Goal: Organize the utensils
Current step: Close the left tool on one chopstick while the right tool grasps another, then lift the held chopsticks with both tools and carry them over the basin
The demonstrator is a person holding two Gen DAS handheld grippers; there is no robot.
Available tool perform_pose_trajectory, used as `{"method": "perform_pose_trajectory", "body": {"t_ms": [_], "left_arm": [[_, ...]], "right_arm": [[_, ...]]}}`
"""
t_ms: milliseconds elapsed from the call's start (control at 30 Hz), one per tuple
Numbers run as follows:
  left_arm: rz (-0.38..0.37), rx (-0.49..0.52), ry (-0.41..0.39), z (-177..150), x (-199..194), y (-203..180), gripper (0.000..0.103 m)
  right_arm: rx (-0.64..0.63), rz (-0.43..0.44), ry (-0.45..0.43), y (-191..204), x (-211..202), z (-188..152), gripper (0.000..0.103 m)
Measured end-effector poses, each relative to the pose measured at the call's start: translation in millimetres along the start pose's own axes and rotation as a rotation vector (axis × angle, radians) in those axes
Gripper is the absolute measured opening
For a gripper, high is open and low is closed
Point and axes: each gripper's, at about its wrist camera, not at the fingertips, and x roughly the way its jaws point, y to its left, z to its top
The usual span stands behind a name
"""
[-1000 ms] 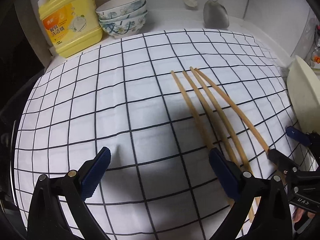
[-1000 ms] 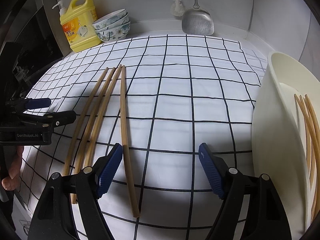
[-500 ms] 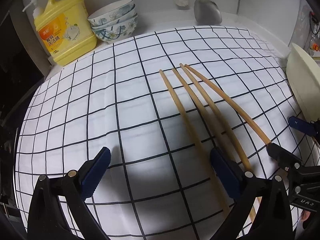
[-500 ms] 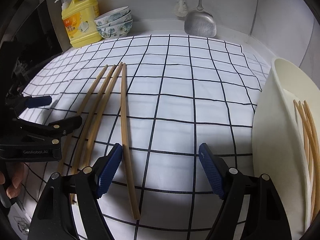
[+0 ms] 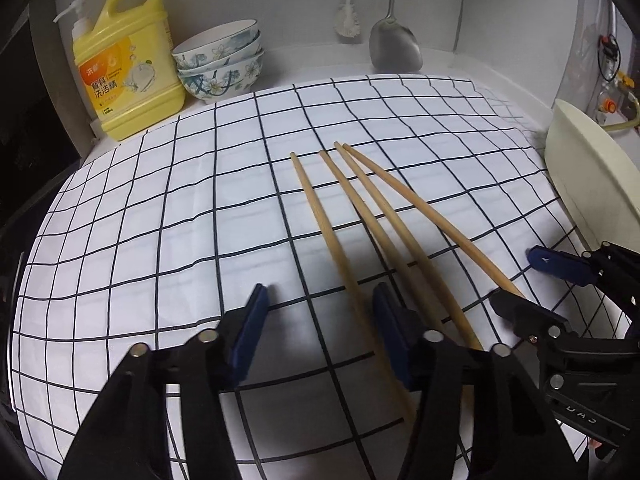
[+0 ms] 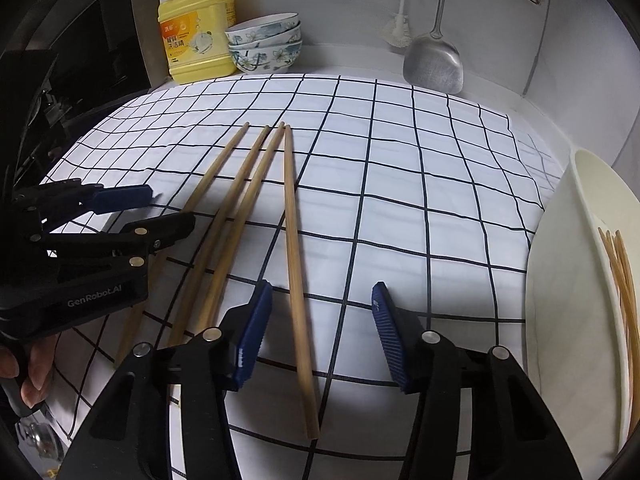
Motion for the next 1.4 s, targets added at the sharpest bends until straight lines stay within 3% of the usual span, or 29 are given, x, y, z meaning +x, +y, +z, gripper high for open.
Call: {"method": "perform_pose_trajectory", "body": {"t_ms": [333, 767, 1167, 1400], "left_arm": [[-0.012, 0.028, -0.036, -3, -3, -7, 0.012], [-0.016, -0.011, -0.053, -5, -9, -2, 0.007], [0.053, -0.021, -0.189, 2, -55, -5, 0.007], [0.032, -0.025, -0.232, 12, -84, -14, 0.007]], "right_arm": [[-0.067, 0.002, -0.006, 17, -2, -1, 0.007], [-0.022, -0.002, -0.039, 11, -10, 2, 0.006], [0.037, -0.009, -0.122, 2, -38, 7, 0.006], [0.076, -0.004, -0.169, -5, -66, 10, 0.006]]}}
